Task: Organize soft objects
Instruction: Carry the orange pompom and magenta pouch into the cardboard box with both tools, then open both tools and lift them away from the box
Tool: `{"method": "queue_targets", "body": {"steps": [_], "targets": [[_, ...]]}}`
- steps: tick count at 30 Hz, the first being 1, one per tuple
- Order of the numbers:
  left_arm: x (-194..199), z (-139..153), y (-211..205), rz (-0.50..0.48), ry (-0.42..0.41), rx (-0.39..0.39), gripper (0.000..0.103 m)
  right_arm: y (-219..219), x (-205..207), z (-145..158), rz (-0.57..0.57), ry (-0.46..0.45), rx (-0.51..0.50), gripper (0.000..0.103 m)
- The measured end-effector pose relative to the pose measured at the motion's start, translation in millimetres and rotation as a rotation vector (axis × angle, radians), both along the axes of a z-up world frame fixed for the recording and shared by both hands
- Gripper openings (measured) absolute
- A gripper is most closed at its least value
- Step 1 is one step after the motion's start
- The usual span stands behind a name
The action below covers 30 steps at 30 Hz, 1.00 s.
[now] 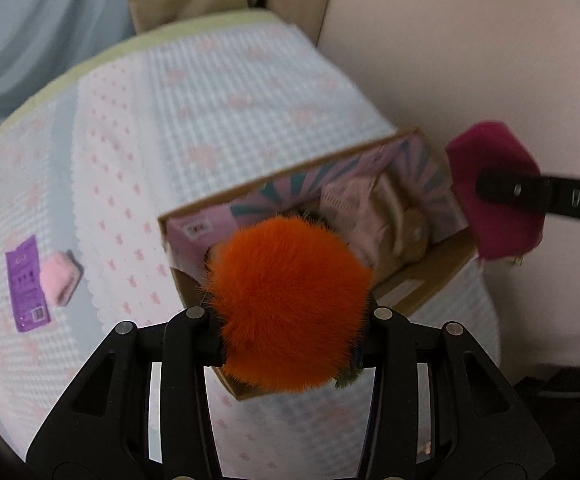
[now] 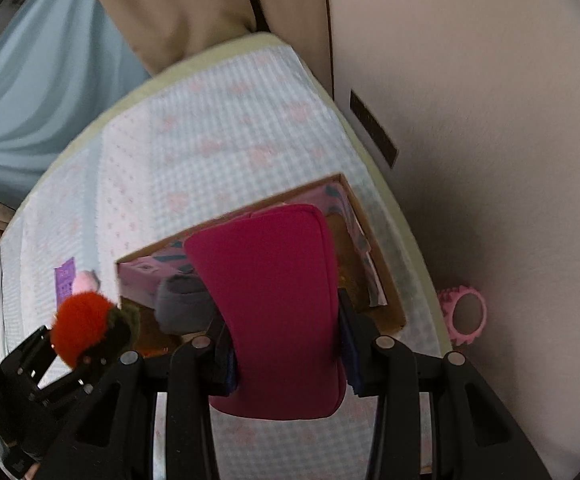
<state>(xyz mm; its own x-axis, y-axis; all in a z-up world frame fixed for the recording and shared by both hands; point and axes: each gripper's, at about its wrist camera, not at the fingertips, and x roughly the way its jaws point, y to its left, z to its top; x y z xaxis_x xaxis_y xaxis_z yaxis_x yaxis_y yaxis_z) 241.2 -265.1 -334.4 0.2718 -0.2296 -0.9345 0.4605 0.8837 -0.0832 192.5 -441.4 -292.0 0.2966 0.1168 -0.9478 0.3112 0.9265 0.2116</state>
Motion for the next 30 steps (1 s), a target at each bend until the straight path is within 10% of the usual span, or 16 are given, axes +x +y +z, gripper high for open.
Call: {"method": "queue_targets", "body": {"steps": [11,13,14,15,16,30], "targets": [[5.1,-59.3,-21.4,-0.09,0.055,0.122,0.041,2.0,39.0,-86.5,0.046,0.137,0.083,0.04],[4.7,-60.6,-22.9,-0.113,0.055,0.127,0.068,4.5,44.5,-93.1,0.056,0.143,0.086,0.047],[4.0,-60.0,-23.7,-0.115,0.046,0.144,0.096,6.5,46.5,-94.7,0.065,0.147,0.089,0.061],[2.9,-58.1,-22.6,-0.11,0.027,0.156,0.103,9.3,48.2,-95.9,0.074,0.154,0.094,0.086],[2.3,-55.6,-21.0,-0.107,0.018,0.144,0.103,10.7,50.1,-97.7,0.083,0.157,0.095,0.103],[-3.2,-48.8,0.7,-0.059,0.042,0.143,0.103,7.6,43.9,-88.3,0.078,0.082,0.096,0.103]]}}
